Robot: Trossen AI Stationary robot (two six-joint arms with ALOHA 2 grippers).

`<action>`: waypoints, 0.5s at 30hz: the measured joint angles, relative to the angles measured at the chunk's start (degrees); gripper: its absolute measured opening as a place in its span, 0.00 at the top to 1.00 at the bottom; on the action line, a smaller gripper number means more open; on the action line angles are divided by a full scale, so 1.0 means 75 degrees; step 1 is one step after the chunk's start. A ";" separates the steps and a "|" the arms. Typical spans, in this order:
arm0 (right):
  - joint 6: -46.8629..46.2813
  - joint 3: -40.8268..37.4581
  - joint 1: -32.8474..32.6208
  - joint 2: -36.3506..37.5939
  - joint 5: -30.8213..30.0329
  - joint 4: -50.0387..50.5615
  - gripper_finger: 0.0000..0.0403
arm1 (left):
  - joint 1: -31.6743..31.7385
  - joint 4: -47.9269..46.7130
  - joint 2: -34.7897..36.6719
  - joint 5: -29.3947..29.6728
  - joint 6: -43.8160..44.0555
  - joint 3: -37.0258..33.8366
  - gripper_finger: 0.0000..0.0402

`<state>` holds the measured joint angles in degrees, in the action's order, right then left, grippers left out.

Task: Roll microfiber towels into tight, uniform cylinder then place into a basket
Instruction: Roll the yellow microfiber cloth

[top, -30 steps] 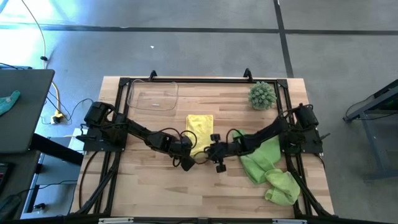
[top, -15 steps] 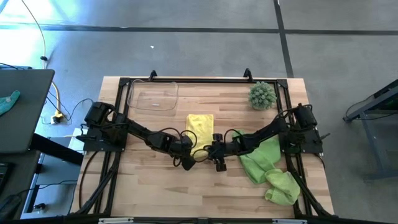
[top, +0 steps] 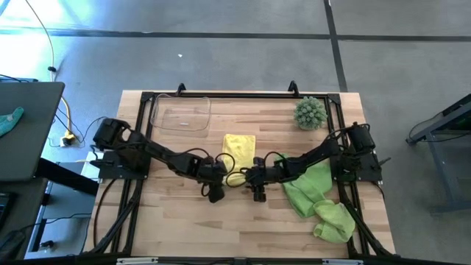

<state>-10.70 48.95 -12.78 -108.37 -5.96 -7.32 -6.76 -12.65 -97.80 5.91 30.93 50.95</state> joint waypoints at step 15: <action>-0.0985 -0.0029 -0.0002 -0.0016 -0.0006 -0.0091 0.58 | -0.0789 -0.0331 0.0608 0.0750 -0.3532 -0.0005 0.62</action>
<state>-18.09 48.73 -12.80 -108.49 -6.00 -8.00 -12.69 -15.12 -93.25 11.53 4.44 50.92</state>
